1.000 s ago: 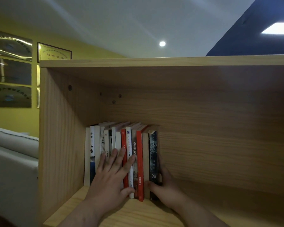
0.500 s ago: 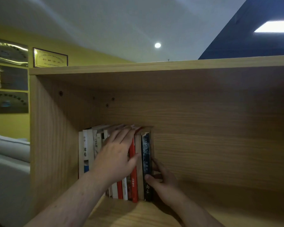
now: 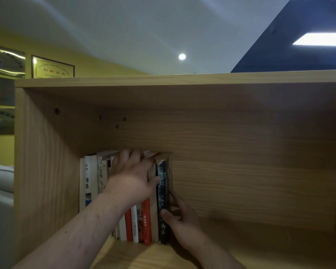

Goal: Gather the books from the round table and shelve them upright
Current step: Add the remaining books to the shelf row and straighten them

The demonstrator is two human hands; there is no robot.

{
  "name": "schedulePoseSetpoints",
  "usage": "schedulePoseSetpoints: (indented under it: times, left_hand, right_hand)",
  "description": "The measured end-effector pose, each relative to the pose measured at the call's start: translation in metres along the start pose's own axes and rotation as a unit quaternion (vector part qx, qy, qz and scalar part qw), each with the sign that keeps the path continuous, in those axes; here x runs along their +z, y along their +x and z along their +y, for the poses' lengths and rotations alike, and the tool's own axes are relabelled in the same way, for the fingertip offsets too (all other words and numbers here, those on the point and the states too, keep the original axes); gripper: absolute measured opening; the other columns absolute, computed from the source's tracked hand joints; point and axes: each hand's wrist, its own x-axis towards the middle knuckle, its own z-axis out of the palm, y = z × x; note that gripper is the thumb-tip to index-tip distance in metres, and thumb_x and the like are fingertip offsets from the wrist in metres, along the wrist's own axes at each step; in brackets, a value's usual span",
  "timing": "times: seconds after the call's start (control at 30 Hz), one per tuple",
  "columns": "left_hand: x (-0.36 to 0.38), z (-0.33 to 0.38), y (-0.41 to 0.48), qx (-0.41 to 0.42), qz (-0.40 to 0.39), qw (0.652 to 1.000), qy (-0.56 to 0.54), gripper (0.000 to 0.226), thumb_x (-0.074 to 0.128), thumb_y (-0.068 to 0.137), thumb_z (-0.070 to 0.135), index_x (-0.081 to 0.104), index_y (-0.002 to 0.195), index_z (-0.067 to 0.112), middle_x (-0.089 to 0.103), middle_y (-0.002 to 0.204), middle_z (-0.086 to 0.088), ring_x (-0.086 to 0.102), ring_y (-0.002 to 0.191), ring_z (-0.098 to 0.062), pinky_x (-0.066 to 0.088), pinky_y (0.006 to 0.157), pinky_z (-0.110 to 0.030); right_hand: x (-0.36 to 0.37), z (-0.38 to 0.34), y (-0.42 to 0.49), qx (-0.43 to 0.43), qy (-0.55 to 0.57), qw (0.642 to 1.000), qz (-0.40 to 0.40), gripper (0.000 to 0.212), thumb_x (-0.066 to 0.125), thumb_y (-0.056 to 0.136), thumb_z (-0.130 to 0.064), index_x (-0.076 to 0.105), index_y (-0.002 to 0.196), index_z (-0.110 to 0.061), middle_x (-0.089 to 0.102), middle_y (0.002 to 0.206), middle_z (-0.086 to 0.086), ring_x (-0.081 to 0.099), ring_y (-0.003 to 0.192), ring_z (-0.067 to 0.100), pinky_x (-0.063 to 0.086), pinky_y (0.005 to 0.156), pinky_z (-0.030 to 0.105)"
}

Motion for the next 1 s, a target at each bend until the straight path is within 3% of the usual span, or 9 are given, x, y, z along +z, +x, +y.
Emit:
schedulePoseSetpoints:
  times: [0.07, 0.2, 0.33, 0.43, 0.5, 0.57, 0.73, 0.87, 1.0]
  left_hand:
    - [0.002, 0.000, -0.004, -0.007, -0.001, 1.000, -0.010, 0.064, 0.052, 0.084, 0.069, 0.049, 0.137, 0.033, 0.038, 0.146, 0.001, 0.020, 0.137, -0.024, 0.023, 0.116, -0.044]
    - [0.006, 0.002, -0.015, -0.017, 0.058, 0.996, -0.069, 0.060, 0.071, 0.076, 0.059, 0.061, 0.124, 0.026, 0.047, 0.132, -0.004, 0.030, 0.132, -0.025, 0.038, 0.107, -0.045]
    - [0.006, 0.011, -0.026, -0.032, 0.118, 0.992, -0.005, 0.053, 0.080, 0.067, 0.054, 0.072, 0.111, 0.026, 0.061, 0.106, -0.008, 0.056, 0.105, -0.031, 0.052, 0.080, -0.048]
    - [0.000, 0.019, -0.031, -0.009, 0.105, 0.993, -0.047, 0.059, 0.067, 0.081, 0.061, 0.055, 0.132, 0.033, 0.070, 0.104, 0.004, 0.069, 0.094, -0.019, 0.055, 0.070, -0.033]
    - [0.000, 0.023, -0.032, -0.025, 0.079, 0.993, -0.083, 0.055, 0.062, 0.090, 0.052, 0.043, 0.139, 0.036, 0.072, 0.097, 0.008, 0.071, 0.082, -0.012, 0.052, 0.062, -0.026]
    - [0.000, 0.025, -0.032, -0.046, 0.074, 0.988, -0.129, 0.050, 0.062, 0.093, 0.040, 0.044, 0.139, 0.034, 0.073, 0.094, 0.007, 0.070, 0.076, -0.013, 0.054, 0.062, -0.026]
    - [-0.007, 0.019, -0.034, -0.082, 0.067, 0.973, -0.204, 0.041, 0.064, 0.092, 0.033, 0.053, 0.132, 0.035, 0.071, 0.100, 0.013, 0.068, 0.087, -0.009, 0.059, 0.074, -0.029]
    - [-0.006, 0.022, -0.043, -0.129, 0.082, 0.947, -0.283, 0.045, 0.067, 0.091, 0.034, 0.049, 0.131, 0.039, 0.061, 0.078, 0.016, 0.063, 0.077, -0.003, 0.053, 0.063, -0.023]
    - [0.015, 0.031, -0.061, -0.197, 0.023, 0.914, -0.355, 0.049, 0.073, 0.086, 0.036, 0.042, 0.124, 0.037, 0.060, 0.096, 0.016, 0.064, 0.093, -0.004, 0.049, 0.064, -0.014]
  right_hand:
    - [-0.001, 0.003, 0.001, -0.006, 0.003, 1.000, -0.001, 0.058, 0.064, 0.096, -0.031, 0.036, 0.140, -0.055, 0.056, 0.124, -0.021, 0.057, 0.113, 0.003, 0.052, 0.076, 0.017]
    - [0.000, 0.005, 0.001, -0.007, 0.006, 1.000, 0.005, 0.054, 0.064, 0.096, -0.030, 0.039, 0.134, -0.057, 0.057, 0.131, -0.014, 0.057, 0.116, 0.007, 0.054, 0.095, 0.031]
    - [-0.002, 0.003, -0.001, -0.014, 0.003, 1.000, 0.003, 0.053, 0.063, 0.097, -0.028, 0.036, 0.132, -0.057, 0.055, 0.122, -0.020, 0.055, 0.107, -0.001, 0.048, 0.076, 0.012]
    - [-0.001, 0.003, -0.001, -0.018, 0.002, 1.000, 0.004, 0.054, 0.063, 0.097, -0.026, 0.038, 0.135, -0.055, 0.057, 0.118, -0.022, 0.057, 0.103, -0.004, 0.049, 0.067, 0.008]
    - [-0.001, 0.004, -0.001, -0.016, 0.008, 1.000, 0.007, 0.055, 0.064, 0.096, -0.026, 0.039, 0.137, -0.053, 0.059, 0.120, -0.020, 0.057, 0.104, -0.004, 0.049, 0.068, 0.008]
    - [-0.001, 0.002, -0.001, -0.016, 0.010, 1.000, 0.007, 0.055, 0.065, 0.096, -0.027, 0.038, 0.137, -0.052, 0.059, 0.118, -0.023, 0.057, 0.103, -0.005, 0.048, 0.069, 0.009]
    - [0.000, 0.002, -0.001, -0.020, 0.000, 1.000, 0.011, 0.055, 0.067, 0.094, -0.032, 0.041, 0.138, -0.051, 0.061, 0.123, -0.018, 0.060, 0.109, 0.001, 0.051, 0.079, 0.013]
    - [-0.002, 0.002, 0.000, -0.014, -0.001, 1.000, 0.006, 0.053, 0.067, 0.093, -0.033, 0.041, 0.133, -0.057, 0.062, 0.120, -0.019, 0.060, 0.109, 0.002, 0.052, 0.085, 0.021]
    - [-0.002, 0.000, -0.001, -0.012, -0.011, 1.000, 0.003, 0.056, 0.067, 0.094, -0.034, 0.042, 0.141, -0.050, 0.061, 0.124, -0.019, 0.059, 0.111, 0.003, 0.052, 0.084, 0.021]
